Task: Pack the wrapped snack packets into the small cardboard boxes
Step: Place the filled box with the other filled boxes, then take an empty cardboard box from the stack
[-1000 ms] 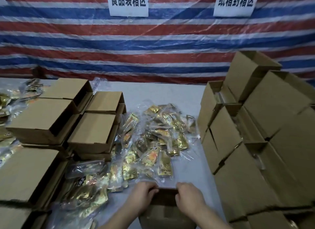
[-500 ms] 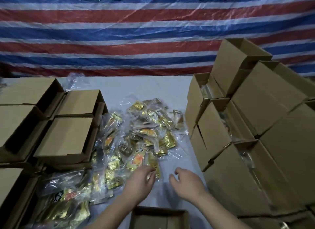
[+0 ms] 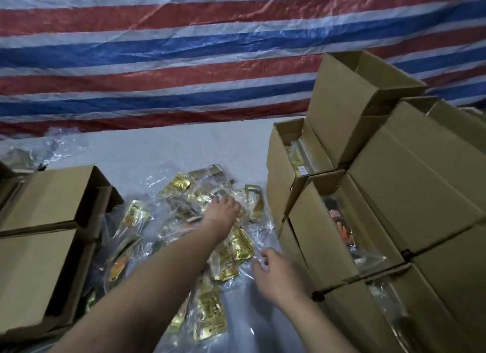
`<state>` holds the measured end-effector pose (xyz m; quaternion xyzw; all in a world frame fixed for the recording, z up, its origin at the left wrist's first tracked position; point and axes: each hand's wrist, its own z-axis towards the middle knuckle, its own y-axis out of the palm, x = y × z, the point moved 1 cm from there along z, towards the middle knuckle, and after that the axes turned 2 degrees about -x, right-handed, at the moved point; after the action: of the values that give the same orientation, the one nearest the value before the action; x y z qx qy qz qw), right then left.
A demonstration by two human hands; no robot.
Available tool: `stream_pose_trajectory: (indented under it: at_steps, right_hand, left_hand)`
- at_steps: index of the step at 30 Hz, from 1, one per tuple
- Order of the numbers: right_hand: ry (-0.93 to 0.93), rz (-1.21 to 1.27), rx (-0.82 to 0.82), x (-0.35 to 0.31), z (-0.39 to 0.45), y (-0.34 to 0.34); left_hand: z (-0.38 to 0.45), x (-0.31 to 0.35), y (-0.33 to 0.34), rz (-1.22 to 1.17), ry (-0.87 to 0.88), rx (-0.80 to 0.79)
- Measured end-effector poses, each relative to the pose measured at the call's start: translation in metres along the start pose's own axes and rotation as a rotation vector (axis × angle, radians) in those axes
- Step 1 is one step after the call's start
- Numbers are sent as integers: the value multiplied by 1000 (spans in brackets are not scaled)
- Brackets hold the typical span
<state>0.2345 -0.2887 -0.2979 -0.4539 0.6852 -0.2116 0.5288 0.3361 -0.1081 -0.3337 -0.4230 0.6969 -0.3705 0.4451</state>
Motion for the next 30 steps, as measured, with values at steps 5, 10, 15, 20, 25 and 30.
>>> stream_pose_trajectory:
  at_steps: [5, 10, 15, 20, 25, 30]
  right_hand:
    - [18, 60, -39, 17, 32, 11]
    - [-68, -61, -99, 13, 37, 19]
    - [-85, -65, -103, 7, 37, 15]
    - [28, 286, 16, -8, 37, -1]
    - [-35, 844, 31, -47, 29, -40]
    - [-362, 931, -96, -85, 4, -88]
  left_hand:
    - [66, -1, 11, 109, 65, -88]
    - [92, -1, 26, 121, 99, -147]
    - [89, -4, 28, 153, 129, -81]
    - [47, -28, -15, -295, 77, 106]
    - [-39, -53, -89, -914, 9, 264]
    - [-123, -67, -150, -1336, 53, 391]
